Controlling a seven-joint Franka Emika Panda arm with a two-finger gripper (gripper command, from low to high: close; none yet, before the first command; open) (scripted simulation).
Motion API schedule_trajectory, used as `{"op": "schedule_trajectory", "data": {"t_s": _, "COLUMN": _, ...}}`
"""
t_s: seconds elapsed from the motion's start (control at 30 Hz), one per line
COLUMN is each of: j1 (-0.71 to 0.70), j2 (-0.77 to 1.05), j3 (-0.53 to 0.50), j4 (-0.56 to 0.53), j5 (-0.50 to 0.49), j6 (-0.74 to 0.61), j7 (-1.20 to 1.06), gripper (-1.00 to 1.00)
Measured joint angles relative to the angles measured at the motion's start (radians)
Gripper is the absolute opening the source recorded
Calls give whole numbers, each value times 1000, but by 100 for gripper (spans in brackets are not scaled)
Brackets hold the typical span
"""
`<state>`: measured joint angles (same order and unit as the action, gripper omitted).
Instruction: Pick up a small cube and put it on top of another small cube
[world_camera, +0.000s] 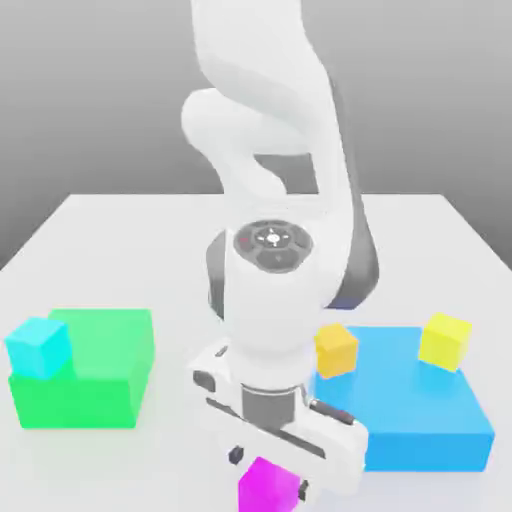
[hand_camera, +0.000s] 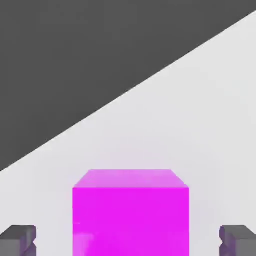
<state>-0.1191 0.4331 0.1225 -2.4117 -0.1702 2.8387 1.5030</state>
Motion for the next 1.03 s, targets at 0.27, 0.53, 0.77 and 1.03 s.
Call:
{"op": "schedule_trajectory", "data": {"t_s": 0.27, "j1": -15, "j2": -54, "j3": 19, "j4": -11, "j5": 20, "j6": -41, "j7": -14, "gripper": -100}}
{"op": "schedule_trajectory", "data": {"t_s": 0.53, "j1": -155, "j2": -323, "j3": -93, "j4": -64, "j5": 67, "j6": -263, "j7": -19, "gripper": -100}}
{"op": "schedule_trajectory", "data": {"t_s": 0.77, "j1": -422, "j2": -577, "j3": -226, "j4": -111, "j5": 124, "j6": -461, "j7": -11, "gripper": -100}}
{"op": "schedule_trajectory", "data": {"t_s": 1.03, "j1": -447, "j2": -488, "j3": -260, "j4": -166, "j5": 160, "j6": -313, "j7": -29, "gripper": 100}}
